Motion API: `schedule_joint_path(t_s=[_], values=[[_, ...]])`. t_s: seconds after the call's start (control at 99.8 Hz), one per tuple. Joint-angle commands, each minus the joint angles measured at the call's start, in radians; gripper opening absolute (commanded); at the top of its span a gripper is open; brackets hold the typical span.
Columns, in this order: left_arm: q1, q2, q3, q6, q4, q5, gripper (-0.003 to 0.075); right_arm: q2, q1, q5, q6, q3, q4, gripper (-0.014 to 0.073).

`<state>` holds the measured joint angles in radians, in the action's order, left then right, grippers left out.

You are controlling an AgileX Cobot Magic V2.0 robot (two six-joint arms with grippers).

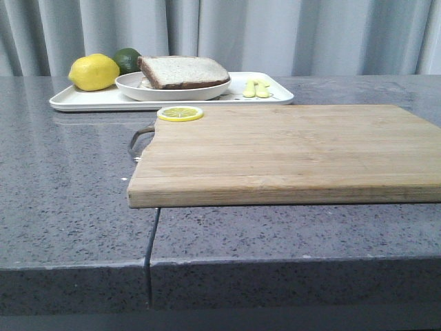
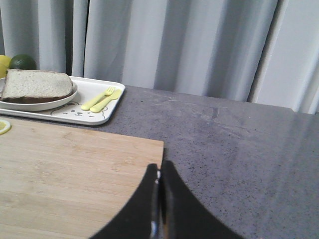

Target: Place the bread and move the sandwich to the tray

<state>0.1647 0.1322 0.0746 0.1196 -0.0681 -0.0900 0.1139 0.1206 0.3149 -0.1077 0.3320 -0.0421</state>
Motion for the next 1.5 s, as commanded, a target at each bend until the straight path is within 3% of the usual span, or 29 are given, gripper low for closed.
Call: schedule_joint_path(t_s=[0.0, 0.15, 0.501, 1.492], values=[[0.004, -0.036, 0.007, 0.002, -0.021, 0.072, -0.0019, 0.012, -0.005, -0.082, -0.001, 0.027, 0.01, -0.0116], [-0.001, -0.077, -0.026, -0.001, -0.032, 0.069, -0.0019, 0.012, -0.005, -0.082, -0.001, 0.027, 0.01, -0.0116], [-0.136, -0.151, -0.09, -0.008, -0.023, 0.069, -0.0019, 0.012, -0.005, -0.082, -0.001, 0.027, 0.01, -0.0116], [-0.136, -0.17, -0.092, -0.008, -0.016, 0.035, -0.0019, 0.012, -0.005, -0.082, -0.001, 0.027, 0.01, -0.0116]])
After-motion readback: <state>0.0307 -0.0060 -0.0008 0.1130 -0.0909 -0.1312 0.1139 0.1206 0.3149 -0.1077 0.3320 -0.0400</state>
